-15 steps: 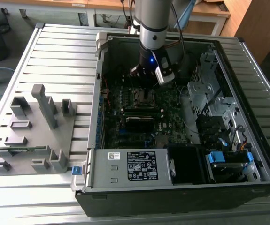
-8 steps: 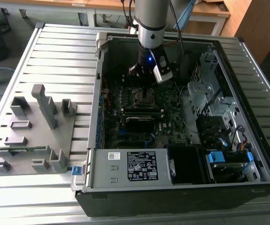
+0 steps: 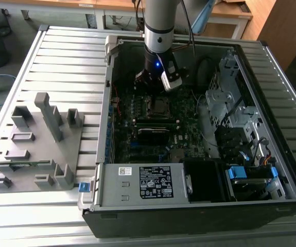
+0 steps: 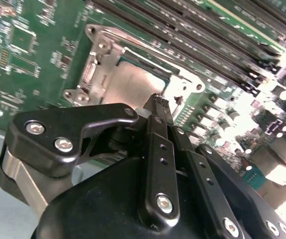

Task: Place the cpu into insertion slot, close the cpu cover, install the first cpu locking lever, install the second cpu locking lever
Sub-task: 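Close the cpu cover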

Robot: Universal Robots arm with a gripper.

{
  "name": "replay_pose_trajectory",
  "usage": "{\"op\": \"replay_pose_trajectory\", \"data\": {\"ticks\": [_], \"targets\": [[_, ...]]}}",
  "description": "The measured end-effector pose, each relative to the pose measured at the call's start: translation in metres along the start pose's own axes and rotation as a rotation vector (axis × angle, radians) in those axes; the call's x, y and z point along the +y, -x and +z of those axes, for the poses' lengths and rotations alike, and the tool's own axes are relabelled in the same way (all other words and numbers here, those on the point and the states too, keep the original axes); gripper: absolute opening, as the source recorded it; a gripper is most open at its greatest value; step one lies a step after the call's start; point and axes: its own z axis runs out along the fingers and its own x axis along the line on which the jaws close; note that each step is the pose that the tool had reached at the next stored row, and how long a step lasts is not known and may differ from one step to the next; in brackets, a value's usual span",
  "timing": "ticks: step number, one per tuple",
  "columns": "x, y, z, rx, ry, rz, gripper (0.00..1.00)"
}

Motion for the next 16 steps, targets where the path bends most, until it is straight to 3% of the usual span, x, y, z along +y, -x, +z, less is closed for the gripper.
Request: {"op": "replay_pose_trajectory", "data": {"ticks": [3, 16], "targets": [[-0.0002, -0.0047, 0.0008, -0.0001, -0.0017, 0.000, 0.10], [-0.0002, -0.0051, 0.0036, -0.0001, -0.0022, 0.000, 0.10]]}}
